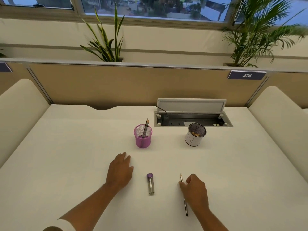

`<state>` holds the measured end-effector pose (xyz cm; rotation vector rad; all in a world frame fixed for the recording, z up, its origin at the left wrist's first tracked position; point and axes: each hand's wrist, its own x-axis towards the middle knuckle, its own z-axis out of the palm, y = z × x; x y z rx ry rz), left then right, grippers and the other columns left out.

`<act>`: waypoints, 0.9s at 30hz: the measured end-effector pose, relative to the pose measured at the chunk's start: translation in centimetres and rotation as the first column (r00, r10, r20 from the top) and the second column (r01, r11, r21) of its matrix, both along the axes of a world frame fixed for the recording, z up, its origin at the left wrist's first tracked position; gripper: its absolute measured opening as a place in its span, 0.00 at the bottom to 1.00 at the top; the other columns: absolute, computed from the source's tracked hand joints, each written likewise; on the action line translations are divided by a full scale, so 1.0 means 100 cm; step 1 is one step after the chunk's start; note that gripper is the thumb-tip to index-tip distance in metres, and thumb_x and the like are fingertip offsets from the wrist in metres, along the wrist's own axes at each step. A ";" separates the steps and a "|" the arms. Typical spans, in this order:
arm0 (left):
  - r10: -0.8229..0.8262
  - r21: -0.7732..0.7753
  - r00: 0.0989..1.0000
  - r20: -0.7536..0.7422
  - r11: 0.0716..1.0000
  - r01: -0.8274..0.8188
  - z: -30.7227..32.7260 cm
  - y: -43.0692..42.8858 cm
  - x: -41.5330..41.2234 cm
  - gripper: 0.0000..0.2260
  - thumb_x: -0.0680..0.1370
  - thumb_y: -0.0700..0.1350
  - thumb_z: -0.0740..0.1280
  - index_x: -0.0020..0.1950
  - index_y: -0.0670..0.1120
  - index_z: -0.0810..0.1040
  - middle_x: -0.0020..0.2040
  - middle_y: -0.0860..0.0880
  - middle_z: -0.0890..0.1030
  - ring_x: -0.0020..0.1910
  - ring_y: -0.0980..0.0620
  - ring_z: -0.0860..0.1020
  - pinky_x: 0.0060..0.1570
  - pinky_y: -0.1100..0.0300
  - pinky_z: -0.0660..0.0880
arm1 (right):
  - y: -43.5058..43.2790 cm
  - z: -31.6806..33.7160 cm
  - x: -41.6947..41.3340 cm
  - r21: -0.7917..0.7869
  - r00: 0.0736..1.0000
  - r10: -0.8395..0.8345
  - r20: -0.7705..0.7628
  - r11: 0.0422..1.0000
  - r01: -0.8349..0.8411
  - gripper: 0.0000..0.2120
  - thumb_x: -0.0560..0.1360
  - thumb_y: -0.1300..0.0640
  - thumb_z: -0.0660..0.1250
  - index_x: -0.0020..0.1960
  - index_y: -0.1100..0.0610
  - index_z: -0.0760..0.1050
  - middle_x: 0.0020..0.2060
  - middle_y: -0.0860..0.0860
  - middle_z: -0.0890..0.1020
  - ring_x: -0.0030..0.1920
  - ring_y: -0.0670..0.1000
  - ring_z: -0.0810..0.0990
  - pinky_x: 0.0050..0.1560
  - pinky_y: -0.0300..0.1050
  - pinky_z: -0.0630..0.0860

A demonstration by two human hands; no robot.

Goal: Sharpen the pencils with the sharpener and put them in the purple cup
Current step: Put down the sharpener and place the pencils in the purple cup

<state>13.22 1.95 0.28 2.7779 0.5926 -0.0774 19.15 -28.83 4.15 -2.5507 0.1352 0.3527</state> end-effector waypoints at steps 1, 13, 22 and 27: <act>-0.012 0.019 1.000 -0.007 1.000 0.012 -0.002 0.000 -0.002 0.26 0.83 0.53 0.64 0.79 0.44 0.71 0.82 0.42 0.67 0.81 0.40 0.65 0.77 0.45 0.64 | -0.001 -0.002 -0.006 -0.018 1.000 0.005 -0.006 1.000 -0.005 0.12 0.75 0.45 0.71 0.44 0.52 0.72 0.39 0.46 0.79 0.40 0.50 0.79 0.37 0.44 0.71; -0.077 0.128 0.995 -0.059 0.988 0.084 -0.008 -0.002 -0.011 0.24 0.80 0.54 0.58 0.67 0.44 0.83 0.70 0.41 0.81 0.67 0.39 0.81 0.60 0.44 0.80 | 0.012 0.009 -0.003 0.069 0.998 -0.031 0.049 0.997 0.027 0.07 0.79 0.57 0.63 0.42 0.55 0.74 0.36 0.48 0.80 0.36 0.49 0.79 0.37 0.48 0.78; -0.059 0.128 0.993 0.100 0.991 0.046 -0.024 -0.006 -0.017 0.34 0.86 0.57 0.38 0.73 0.43 0.77 0.76 0.41 0.75 0.74 0.39 0.75 0.73 0.48 0.61 | 0.072 0.058 0.040 0.414 0.956 -0.028 0.293 0.905 -0.100 0.05 0.78 0.62 0.70 0.53 0.58 0.81 0.39 0.45 0.83 0.41 0.43 0.82 0.42 0.38 0.78; -0.067 0.104 0.989 0.128 0.993 0.054 -0.025 -0.009 -0.020 0.31 0.86 0.56 0.41 0.76 0.44 0.74 0.79 0.42 0.72 0.77 0.40 0.71 0.76 0.47 0.61 | 0.131 0.103 0.079 0.504 0.914 0.002 0.405 0.834 -0.225 0.04 0.79 0.59 0.70 0.53 0.56 0.80 0.41 0.43 0.82 0.43 0.39 0.80 0.42 0.32 0.74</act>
